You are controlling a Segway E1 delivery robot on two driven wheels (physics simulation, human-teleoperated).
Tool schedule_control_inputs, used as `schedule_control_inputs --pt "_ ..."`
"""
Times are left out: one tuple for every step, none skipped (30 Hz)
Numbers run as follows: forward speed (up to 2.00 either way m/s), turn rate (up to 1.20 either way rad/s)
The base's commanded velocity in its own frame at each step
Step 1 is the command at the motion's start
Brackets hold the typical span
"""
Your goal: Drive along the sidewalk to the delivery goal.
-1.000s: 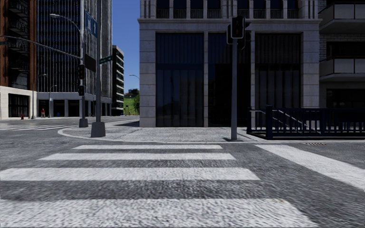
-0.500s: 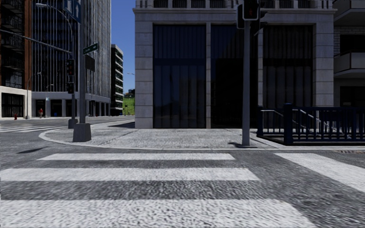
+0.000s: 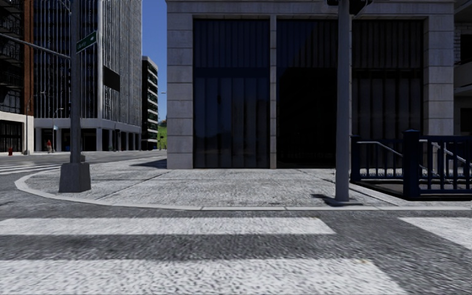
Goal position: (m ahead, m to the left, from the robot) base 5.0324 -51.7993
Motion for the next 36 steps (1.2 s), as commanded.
schedule_control_inputs --pt "2.00 -0.08" --pt "2.00 -0.10" --pt "2.00 -0.12" --pt "2.00 -0.13" --pt "2.00 -0.16" --pt "2.00 -0.16" --pt "2.00 -0.18" --pt "2.00 -0.19" --pt "2.00 -0.20" --pt "2.00 -0.20" --pt "2.00 -0.22" --pt "2.00 -0.22" --pt "2.00 -0.23" --pt "2.00 -0.23" --pt "2.00 -0.23" --pt "2.00 -0.23" --pt "2.00 -0.24" --pt "2.00 -0.24" --pt "2.00 -0.24" --pt "2.00 -0.29" --pt "2.00 -0.32" --pt "2.00 -0.32" --pt "2.00 -0.33" --pt "2.00 -0.33" --pt "2.00 -0.33" --pt "2.00 -0.33" --pt "2.00 -0.33" --pt "2.00 -0.33" --pt "2.00 -0.29" --pt "2.00 -0.12" --pt "2.00 0.00" --pt "2.00 0.00" --pt "2.00 0.00" --pt "2.00 0.00" --pt "2.00 0.00" --pt "2.00 0.00"
